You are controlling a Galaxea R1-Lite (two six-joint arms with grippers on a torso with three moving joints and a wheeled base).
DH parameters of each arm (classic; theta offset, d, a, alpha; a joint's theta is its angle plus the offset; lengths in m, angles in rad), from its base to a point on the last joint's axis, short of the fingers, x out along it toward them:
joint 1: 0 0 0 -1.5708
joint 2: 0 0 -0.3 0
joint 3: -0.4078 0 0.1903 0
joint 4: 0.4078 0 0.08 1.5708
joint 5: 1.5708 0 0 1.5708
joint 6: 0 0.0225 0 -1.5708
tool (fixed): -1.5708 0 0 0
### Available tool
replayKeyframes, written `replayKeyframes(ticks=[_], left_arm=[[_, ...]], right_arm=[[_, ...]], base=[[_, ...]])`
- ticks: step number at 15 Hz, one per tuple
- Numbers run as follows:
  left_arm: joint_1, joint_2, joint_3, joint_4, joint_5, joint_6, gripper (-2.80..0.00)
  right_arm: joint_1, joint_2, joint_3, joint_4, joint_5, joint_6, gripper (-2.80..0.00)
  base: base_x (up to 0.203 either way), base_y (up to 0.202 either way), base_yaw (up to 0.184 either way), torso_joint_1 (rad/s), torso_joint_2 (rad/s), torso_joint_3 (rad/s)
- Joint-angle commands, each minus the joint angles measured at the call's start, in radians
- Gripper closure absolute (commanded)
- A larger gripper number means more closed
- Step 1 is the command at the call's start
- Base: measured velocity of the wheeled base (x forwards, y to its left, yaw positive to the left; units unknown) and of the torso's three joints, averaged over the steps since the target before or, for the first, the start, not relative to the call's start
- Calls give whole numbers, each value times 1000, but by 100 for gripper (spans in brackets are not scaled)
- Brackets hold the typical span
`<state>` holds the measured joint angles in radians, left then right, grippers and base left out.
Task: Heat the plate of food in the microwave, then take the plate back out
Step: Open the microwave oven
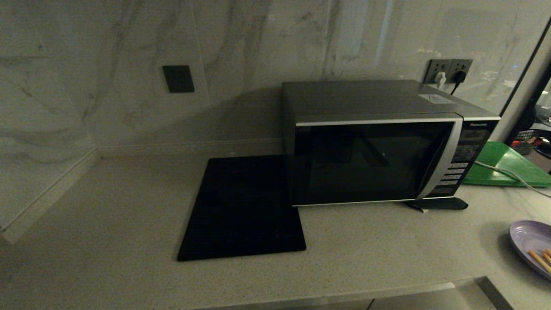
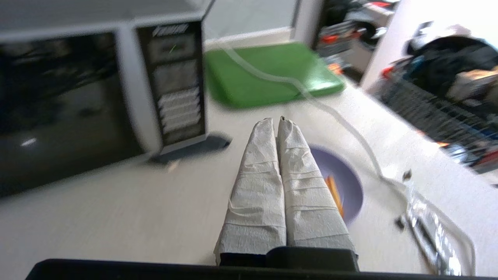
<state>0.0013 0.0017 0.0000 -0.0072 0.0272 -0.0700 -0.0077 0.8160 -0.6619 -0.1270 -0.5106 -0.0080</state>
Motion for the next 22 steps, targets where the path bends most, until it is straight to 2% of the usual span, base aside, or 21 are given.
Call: replayKeyframes(ticks=[1, 4, 6, 10, 13, 19, 22], left_arm=[[0, 0, 0, 0, 0, -1, 0], [0, 0, 0, 0, 1, -1, 0], [0, 0, 0, 0, 2, -1, 0], [0, 0, 0, 0, 2, -1, 0], [0, 0, 0, 0, 0, -1, 0], [0, 0, 0, 0, 2, -1, 0], [0, 0, 0, 0, 2, -1, 0]], right_arm=[[13, 221, -2, -176, -54, -17, 0], [108, 377, -2, -342, -170, -21, 0], [170, 471, -2, -389, -264, -21, 0], [208, 610, -31, -442, -410, -54, 0], [206, 676, -58, -454, -421, -79, 0], [204, 825, -197, -451, -452, -93, 0], [206, 870, -199, -454, -482, -84, 0]], base=[[0, 0, 0, 0, 0, 0], [0, 0, 0, 0, 0, 0], [0, 0, 0, 0, 0, 0], [0, 0, 0, 0, 0, 0], [0, 0, 0, 0, 0, 0], [0, 0, 0, 0, 0, 0], [0, 0, 0, 0, 0, 0]])
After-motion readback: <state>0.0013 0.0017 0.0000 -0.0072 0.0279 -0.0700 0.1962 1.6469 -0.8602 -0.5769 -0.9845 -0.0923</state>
